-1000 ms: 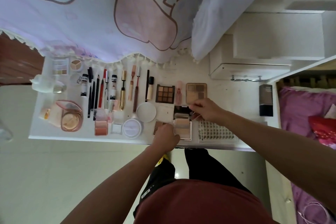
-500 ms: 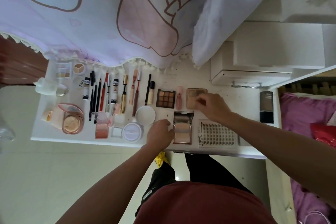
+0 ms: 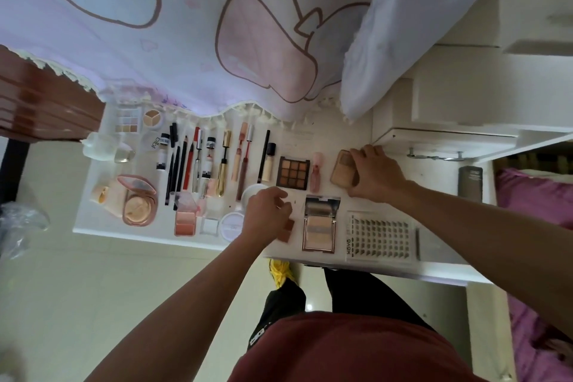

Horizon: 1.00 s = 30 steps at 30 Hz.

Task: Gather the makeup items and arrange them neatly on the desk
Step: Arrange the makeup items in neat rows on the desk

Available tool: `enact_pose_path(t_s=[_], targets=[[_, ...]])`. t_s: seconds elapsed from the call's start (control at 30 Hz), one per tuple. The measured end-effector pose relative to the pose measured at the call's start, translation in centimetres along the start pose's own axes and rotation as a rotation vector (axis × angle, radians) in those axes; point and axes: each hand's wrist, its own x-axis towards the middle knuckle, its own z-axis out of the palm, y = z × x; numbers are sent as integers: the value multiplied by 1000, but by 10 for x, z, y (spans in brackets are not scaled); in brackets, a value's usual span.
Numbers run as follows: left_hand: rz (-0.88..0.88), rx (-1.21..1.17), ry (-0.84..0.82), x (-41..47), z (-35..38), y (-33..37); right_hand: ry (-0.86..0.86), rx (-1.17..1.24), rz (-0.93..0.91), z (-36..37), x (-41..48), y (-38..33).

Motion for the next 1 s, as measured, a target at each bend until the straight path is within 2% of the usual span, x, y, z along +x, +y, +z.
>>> enact_pose_path(t_s=[0.1,0.17,0.33,0.4,0.5,0.67,0.7,0.77,0.87,0.9,1.0], targets=[[28,-85,-4,5,-14,16,56,152,25,-20,-22,0],[-3,-226,-48,10,-24,27,103,207,-1,-33,-38,-4],[15,-585,-182,10,-56,69,252,223,-112,-75,-80,-21],[55,-648,-271,8,-67,82,281,243,-134,-90,-92,-33],[85,-680,-316,4,-80,89,339,361,-151,-104,-106,-49],[15,-818,-441,-9,-100,87,466,483,-213,-108,-122,-71],[-2,-855,-449,-11,-103,86,465,544,-208,-107,-123,-76],[-24,-905,-458,-14,-109,81,419,824,-137,-110,-124,-85],[-41,-917,-466,-19,-117,73,200,1364,65,-124,-126,-92],[-44,-911,-455,-22,-119,71,118,1457,120,-127,-127,-94],[-24,-854,-343,-34,-124,69,-14,1526,185,-130,-134,-104]])
